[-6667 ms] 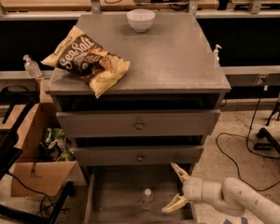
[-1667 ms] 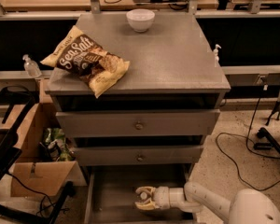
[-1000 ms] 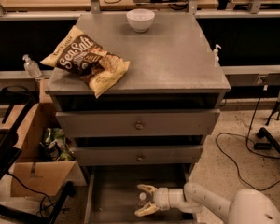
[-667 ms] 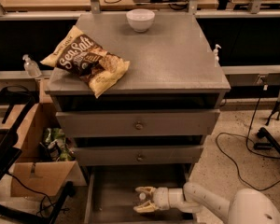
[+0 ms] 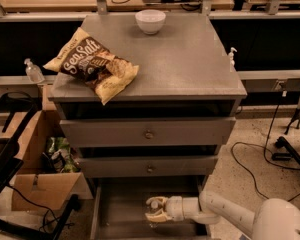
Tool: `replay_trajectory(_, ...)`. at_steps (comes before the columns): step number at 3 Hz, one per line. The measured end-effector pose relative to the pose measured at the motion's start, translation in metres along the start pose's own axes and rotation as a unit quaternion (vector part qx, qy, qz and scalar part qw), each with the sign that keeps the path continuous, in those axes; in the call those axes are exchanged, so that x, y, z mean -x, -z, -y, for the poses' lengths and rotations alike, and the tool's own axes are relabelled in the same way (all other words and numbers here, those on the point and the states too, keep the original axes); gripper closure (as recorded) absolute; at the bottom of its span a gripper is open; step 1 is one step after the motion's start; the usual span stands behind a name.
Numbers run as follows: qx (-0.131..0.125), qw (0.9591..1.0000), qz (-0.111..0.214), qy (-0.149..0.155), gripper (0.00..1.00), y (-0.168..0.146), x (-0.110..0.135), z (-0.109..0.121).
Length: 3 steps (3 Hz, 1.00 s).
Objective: Pick water bottle from bottom drawer and place on counter
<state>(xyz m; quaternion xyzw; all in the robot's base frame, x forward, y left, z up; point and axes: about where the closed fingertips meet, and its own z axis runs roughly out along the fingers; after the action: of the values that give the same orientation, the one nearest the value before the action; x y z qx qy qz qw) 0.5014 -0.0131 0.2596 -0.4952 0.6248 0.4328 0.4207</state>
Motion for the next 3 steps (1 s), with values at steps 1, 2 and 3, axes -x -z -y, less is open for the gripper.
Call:
replay_trajectory(1,-0.038,0.9986,0.002,-0.036,1.0,0.033,0.063,0.006)
replay_trajectory(2,-0.055,0.9962,0.014,-0.066,1.0,0.066,0.145,-0.016)
replay_trajectory(3,-0.056,0.9951,0.02,-0.079,1.0,0.094,0.225,-0.043)
